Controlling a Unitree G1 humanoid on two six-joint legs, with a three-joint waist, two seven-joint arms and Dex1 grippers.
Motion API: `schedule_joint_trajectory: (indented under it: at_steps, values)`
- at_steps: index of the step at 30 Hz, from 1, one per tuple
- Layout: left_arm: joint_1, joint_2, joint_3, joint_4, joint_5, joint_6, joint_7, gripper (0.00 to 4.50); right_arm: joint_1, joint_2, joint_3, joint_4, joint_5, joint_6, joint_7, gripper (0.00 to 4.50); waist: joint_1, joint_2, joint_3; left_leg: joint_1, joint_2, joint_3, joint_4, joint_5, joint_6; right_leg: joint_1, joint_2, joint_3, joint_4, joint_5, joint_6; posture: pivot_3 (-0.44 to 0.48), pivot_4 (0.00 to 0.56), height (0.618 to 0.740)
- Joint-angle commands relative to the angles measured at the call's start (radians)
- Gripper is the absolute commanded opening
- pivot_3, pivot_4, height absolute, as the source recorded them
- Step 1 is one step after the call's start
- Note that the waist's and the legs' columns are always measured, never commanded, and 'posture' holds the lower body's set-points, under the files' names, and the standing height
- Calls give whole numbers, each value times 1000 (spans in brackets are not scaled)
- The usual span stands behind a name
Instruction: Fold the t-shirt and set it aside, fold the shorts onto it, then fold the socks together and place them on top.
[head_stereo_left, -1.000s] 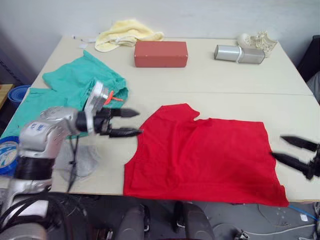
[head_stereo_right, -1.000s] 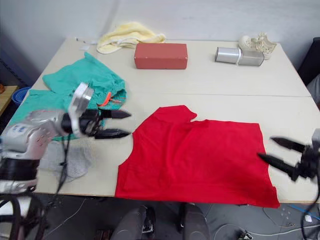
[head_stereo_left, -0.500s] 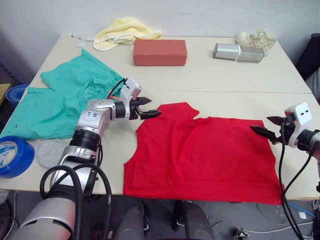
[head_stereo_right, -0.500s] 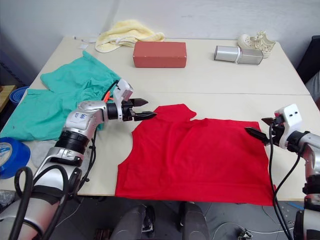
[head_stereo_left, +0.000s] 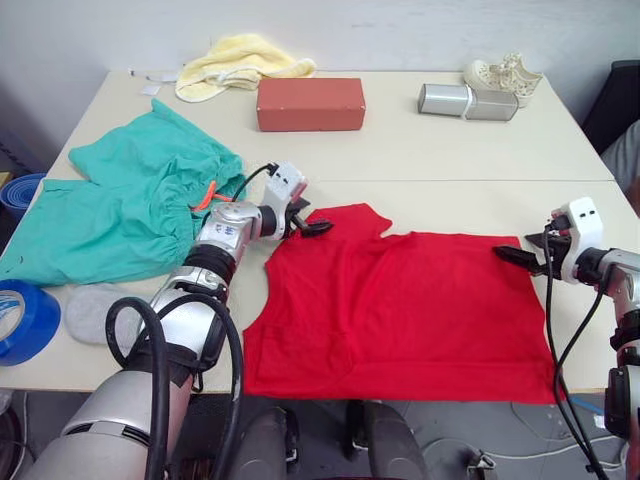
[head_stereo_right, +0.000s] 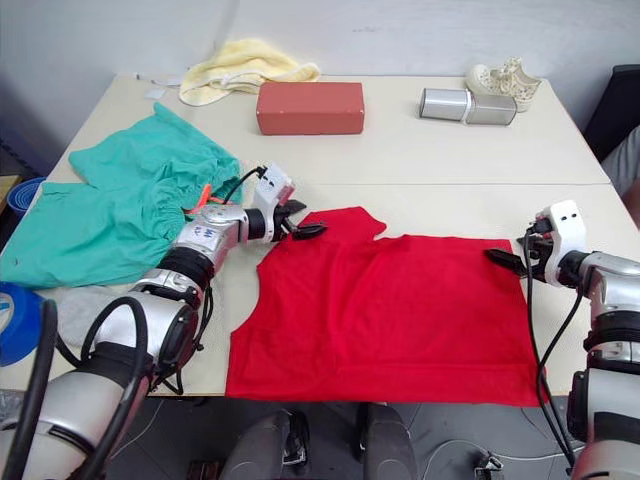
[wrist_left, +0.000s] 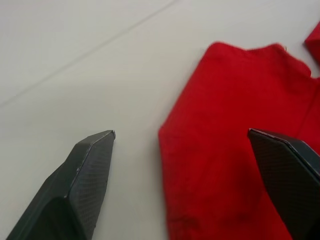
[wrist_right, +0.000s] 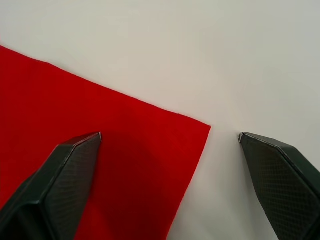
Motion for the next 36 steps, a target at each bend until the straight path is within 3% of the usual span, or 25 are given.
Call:
schedule_joint_trajectory:
  at_steps: [1,11,12,23,30,36]
  values:
    - [-27,-10,22,16,18,-16,4,3525,-9,3,-6,3,5,19,46,3581,0,0,0,0,0,0,0,0,0,0,0,0,0,0,0,0,150,740]
    - [-15,-19,104,29,8,-86,35,345,46,5,-40,-48,17,-63,41,150,0,0,0,0,0,0,0,0,0,0,0,0,0,0,0,0,150,740]
    - [-13,-18,110,29,9,-96,37,16,52,4,-42,-54,16,-65,38,0,1,0,0,0,0,0,0,0,0,0,0,0,0,0,0,0,150,740]
    - [80,37,208,-64,-54,-279,-120,16,252,-3,-175,-267,117,-324,115,0,2,0,0,0,0,0,0,0,-1,0,0,0,0,0,0,0,150,740]
    - [201,78,178,-203,-38,-381,-214,16,446,10,-241,-427,179,-451,185,0,5,0,0,1,0,0,0,0,-1,0,0,0,0,0,0,0,150,740]
    - [305,122,142,-299,-18,-488,-256,16,584,24,-258,-462,188,-606,231,0,5,0,0,2,0,0,0,0,0,1,0,0,0,0,0,0,150,740]
